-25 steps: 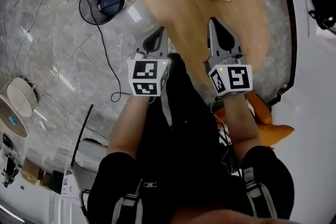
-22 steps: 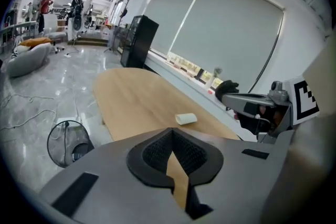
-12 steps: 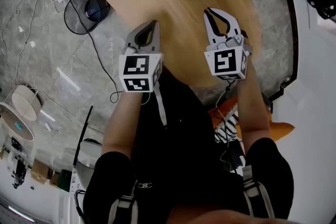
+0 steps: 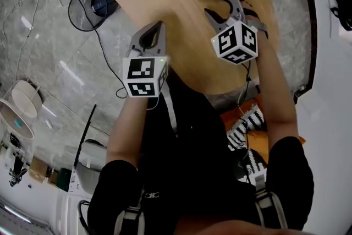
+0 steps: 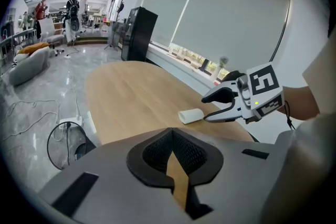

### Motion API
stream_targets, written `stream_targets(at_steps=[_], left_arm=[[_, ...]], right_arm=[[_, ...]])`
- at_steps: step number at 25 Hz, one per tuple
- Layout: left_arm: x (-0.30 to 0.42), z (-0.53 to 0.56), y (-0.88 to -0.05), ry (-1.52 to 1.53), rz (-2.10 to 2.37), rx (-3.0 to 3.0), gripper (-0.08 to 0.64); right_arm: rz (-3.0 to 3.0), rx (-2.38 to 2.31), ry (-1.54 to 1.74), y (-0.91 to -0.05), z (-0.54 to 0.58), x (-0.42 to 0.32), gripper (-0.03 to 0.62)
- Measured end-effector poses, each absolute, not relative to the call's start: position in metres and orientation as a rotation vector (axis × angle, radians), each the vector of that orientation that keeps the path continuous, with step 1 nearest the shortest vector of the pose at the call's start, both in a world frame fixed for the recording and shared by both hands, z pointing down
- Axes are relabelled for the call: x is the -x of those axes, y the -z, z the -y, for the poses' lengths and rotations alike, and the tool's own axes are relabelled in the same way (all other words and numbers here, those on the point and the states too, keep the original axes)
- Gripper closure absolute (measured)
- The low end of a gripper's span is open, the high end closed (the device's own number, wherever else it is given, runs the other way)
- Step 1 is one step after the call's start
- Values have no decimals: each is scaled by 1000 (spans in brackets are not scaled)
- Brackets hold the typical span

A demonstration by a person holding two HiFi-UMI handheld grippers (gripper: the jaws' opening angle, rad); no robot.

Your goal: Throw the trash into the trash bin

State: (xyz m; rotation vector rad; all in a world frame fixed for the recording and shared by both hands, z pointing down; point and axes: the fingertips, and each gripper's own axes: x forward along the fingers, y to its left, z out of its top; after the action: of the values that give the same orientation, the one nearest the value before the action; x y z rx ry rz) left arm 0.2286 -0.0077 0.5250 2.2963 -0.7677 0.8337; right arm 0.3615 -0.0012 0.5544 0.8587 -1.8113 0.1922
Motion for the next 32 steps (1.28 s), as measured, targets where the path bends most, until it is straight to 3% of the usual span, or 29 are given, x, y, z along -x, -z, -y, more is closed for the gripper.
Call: stream_targets(at_steps=[11, 20, 32], left_arm=[[-210, 15, -540, -872, 797, -2266, 548], [-190, 20, -550, -873, 836, -2235, 548], [-198, 29, -542, -844, 845, -2249, 548]], right_arm=[[1626, -515, -77, -620, 16, -376, 368], [1621, -462, -225, -633, 22, -373, 391], [1837, -1072, -373, -557, 32, -355, 430]])
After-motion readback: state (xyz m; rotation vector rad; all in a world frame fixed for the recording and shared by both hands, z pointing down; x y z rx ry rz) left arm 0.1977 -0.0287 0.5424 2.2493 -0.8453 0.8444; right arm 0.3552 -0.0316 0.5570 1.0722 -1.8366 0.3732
